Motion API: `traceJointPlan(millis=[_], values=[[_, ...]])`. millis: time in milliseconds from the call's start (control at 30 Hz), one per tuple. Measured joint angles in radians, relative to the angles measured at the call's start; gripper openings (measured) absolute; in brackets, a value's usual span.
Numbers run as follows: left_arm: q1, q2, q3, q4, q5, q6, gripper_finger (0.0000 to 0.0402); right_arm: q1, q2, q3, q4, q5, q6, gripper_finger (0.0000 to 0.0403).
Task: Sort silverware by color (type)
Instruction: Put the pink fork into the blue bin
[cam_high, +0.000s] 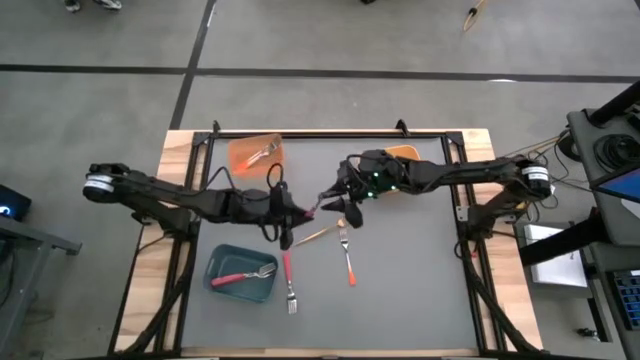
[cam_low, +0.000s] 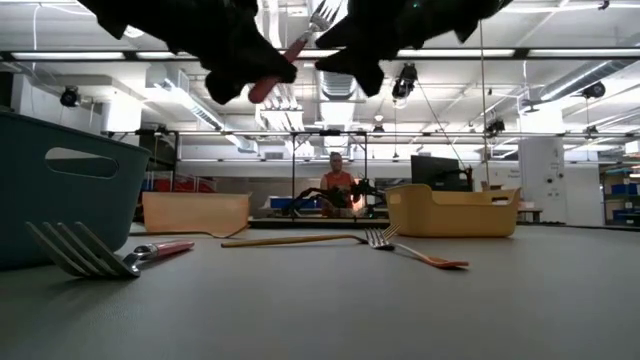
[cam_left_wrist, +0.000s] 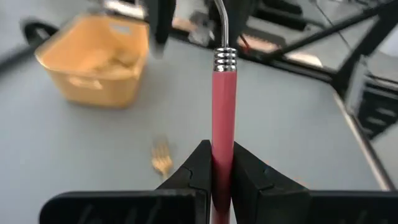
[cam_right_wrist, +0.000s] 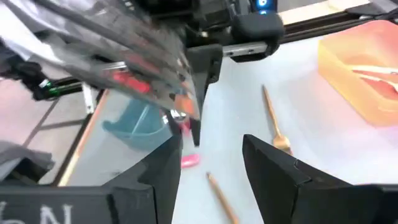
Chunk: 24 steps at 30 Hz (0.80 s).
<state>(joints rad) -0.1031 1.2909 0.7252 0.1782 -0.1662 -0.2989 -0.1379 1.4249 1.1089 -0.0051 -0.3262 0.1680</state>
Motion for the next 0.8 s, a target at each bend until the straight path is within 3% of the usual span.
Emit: traceJointPlan(millis=[133,300,533,800], values=[[-0.041,-0.036,0.0,-0.097,0.009,-0.052,0.0014,0.049,-0.053,0.018,-0.096,-0.004,-0.001,0.0162],[-0.073,-0.053,0.0,-0.189,0.004,-0.102,0.0014,0.112,-0.078,0.006,-0.107,0.095,-0.031,0.0164],[-0.086,-0.042,0.0,-0.195,0.003,-0.129,0.0014,0.162,-0.082,-0.001,-0.097,0.271,-0.079,0.0164],[-0.086,-0.035,0.0,-0.197,0.001,-0.129,0.0014,0.164,-0.08,-0.001,-0.044,0.311,-0.113,0.0158]])
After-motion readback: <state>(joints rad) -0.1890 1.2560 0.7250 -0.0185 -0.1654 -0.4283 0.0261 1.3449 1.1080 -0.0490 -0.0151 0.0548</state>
